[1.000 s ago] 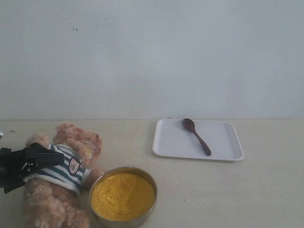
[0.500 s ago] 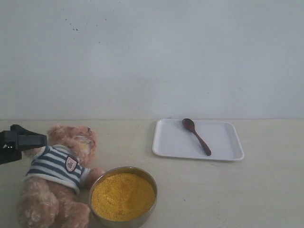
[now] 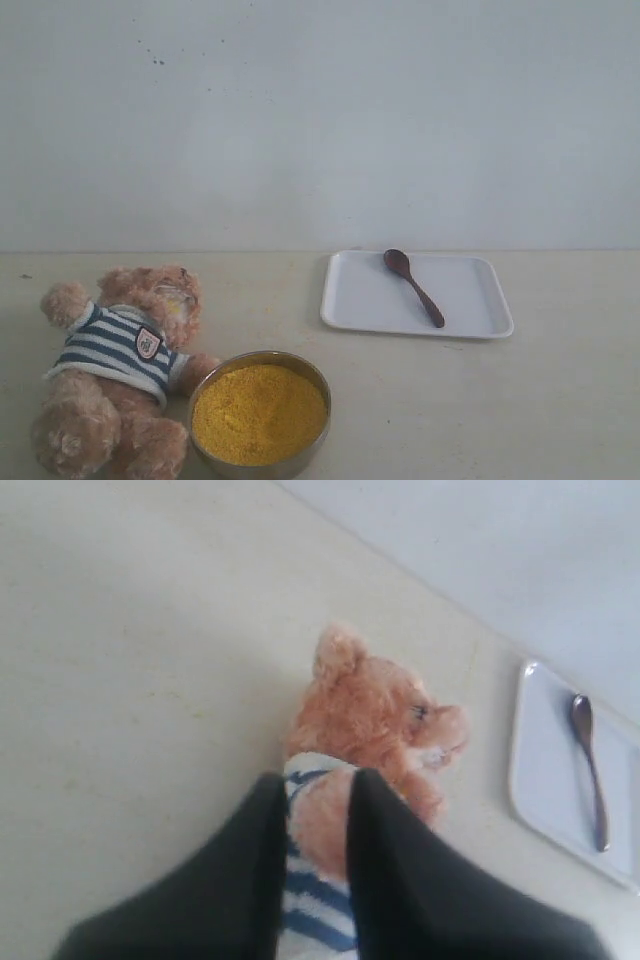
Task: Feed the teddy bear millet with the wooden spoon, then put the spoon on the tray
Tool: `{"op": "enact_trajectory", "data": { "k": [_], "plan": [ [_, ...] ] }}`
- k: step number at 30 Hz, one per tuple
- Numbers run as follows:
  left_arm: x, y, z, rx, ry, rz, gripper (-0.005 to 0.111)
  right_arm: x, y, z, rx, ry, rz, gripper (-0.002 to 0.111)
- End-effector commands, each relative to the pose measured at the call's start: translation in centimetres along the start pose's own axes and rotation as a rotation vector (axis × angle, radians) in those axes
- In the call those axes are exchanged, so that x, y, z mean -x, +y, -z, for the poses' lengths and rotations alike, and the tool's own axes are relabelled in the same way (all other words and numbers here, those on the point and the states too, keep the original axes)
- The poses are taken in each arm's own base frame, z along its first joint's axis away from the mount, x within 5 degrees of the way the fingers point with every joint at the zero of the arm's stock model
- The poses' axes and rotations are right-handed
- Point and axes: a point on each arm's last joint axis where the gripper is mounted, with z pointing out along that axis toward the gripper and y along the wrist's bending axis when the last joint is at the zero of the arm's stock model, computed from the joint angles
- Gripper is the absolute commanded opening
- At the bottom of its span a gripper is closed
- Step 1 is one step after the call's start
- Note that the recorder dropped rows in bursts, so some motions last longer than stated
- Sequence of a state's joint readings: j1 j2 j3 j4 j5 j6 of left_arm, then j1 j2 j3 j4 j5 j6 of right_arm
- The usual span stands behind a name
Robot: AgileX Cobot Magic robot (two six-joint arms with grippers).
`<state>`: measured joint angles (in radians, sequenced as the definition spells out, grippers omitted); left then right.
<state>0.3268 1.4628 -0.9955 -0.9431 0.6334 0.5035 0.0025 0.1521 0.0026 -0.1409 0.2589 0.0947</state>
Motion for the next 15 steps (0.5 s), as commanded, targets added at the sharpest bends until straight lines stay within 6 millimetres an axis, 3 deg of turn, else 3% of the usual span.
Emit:
{"op": "enact_trajectory", "data": {
  "k": [1, 4, 7, 12, 15],
  "plan": [
    [0.6, -1.1, 1.2, -0.057, -0.058, 0.114, 0.006, 0.1, 0.0, 0.0, -0.002, -0.008, -0.003, 0.0],
    [0.9, -1.8, 2.1, -0.087, -0.106, 0.132, 0.004, 0.1, 0.0, 0.0, -0.002, -0.008, -0.003, 0.0],
    [1.9, -2.7, 4.2, -0.106, -0.252, 0.265, 0.004, 0.1, 0.0, 0.0, -0.002, -0.008, -0.003, 0.0],
    [3.7, -3.9, 10.5, -0.151, -0.67, 0.53, 0.004, 0.1, 0.0, 0.0, -0.001, -0.01, -0.003, 0.0],
    [3.8, -4.6, 14.7, -0.148, -0.903, 0.473, 0.004, 0.1, 0.0, 0.0, -0.001, -0.01, -0.003, 0.0]
  ]
}}
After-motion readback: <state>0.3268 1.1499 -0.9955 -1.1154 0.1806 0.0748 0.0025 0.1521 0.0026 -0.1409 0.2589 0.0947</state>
